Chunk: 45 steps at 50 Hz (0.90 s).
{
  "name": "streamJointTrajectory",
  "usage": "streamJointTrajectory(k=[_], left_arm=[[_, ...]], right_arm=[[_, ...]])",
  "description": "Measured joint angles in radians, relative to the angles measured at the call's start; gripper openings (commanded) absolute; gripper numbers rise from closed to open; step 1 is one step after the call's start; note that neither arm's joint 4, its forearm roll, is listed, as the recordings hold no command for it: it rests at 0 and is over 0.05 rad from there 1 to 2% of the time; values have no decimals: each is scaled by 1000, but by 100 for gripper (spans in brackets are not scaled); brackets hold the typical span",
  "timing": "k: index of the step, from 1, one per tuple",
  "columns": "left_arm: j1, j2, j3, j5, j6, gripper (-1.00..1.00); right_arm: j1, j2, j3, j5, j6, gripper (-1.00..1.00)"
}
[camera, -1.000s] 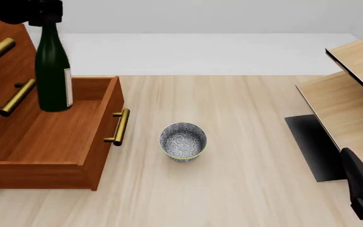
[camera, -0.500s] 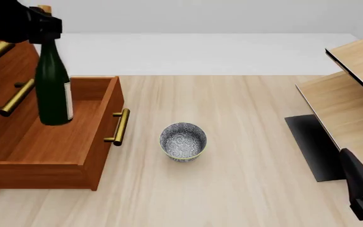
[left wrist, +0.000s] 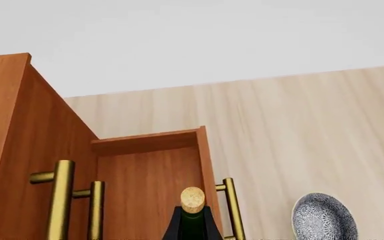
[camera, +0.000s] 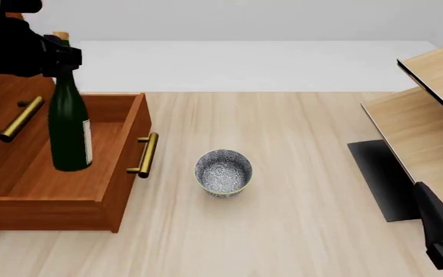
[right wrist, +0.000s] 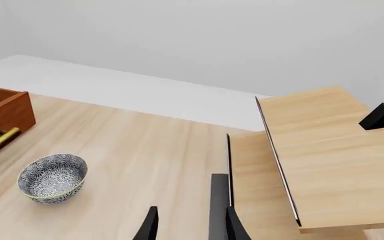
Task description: Put the wine bottle in the bottom drawer of the cabinet.
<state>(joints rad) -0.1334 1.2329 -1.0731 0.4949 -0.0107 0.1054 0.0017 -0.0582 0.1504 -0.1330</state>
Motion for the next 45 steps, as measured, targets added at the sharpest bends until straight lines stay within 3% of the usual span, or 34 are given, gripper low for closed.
streamJointTrajectory(k=[45], left_arm=[[10,0,105,-72,-2,-100]], right_arm=[[6,1,6,3,-1,100]])
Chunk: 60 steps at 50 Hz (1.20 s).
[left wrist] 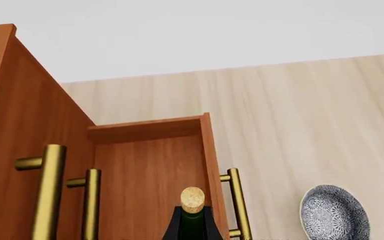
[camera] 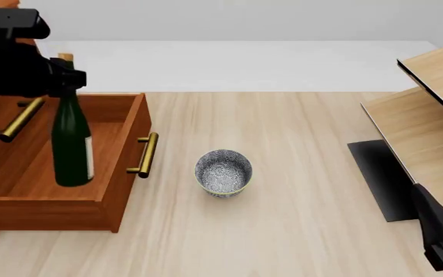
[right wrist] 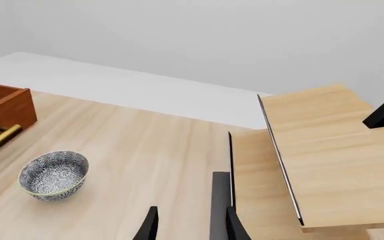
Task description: Put the wine bottle in the bottom drawer of the cabinet.
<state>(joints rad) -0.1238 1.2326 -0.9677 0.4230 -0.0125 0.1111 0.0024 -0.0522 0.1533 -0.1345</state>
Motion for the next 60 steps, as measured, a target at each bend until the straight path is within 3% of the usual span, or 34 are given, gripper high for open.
streamJointTrajectory(k=[60], left_arm=[[22,124,54,-145,3,-100]], right_arm=[[-8,2,15,2,-4,100]])
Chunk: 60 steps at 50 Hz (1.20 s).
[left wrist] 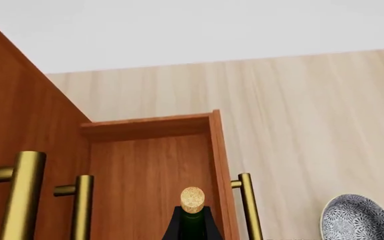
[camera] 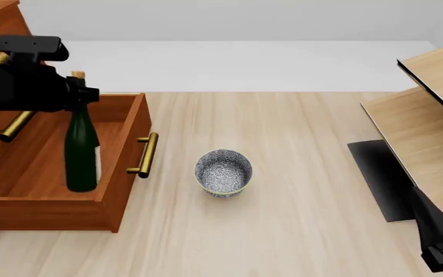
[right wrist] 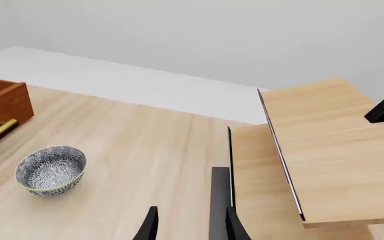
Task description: Put the wine bottle in the bottom drawer of the cabinet.
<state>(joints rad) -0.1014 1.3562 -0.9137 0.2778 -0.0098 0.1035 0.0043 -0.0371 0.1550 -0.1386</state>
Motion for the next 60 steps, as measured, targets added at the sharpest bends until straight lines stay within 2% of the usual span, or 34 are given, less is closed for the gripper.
streamJointTrajectory(k=[26,60], left_arm=[[0,26,34,-24,-2,-100],[0,93,20,-96,-39,-100]], right_arm=[[0,0,7,-1,-2,100],[-4,2,9,0,-4,100]])
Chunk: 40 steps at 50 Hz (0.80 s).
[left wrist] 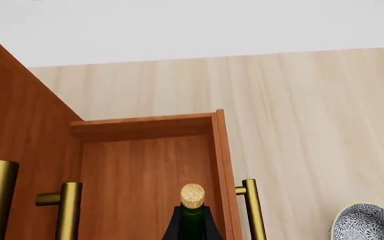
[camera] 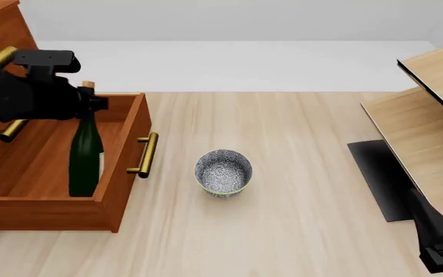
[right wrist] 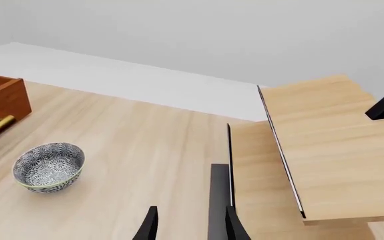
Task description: Put the wine bottle in the bottom drawer of the cabinet.
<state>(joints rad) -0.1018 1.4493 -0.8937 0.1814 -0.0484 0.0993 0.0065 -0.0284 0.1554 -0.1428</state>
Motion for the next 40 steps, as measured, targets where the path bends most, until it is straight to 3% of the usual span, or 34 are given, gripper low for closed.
streamJointTrajectory(k=[40], left_arm=[[3,155,-34,-144,-42,-100]], right_arm=[[-12,-3,1,11,-4,100]])
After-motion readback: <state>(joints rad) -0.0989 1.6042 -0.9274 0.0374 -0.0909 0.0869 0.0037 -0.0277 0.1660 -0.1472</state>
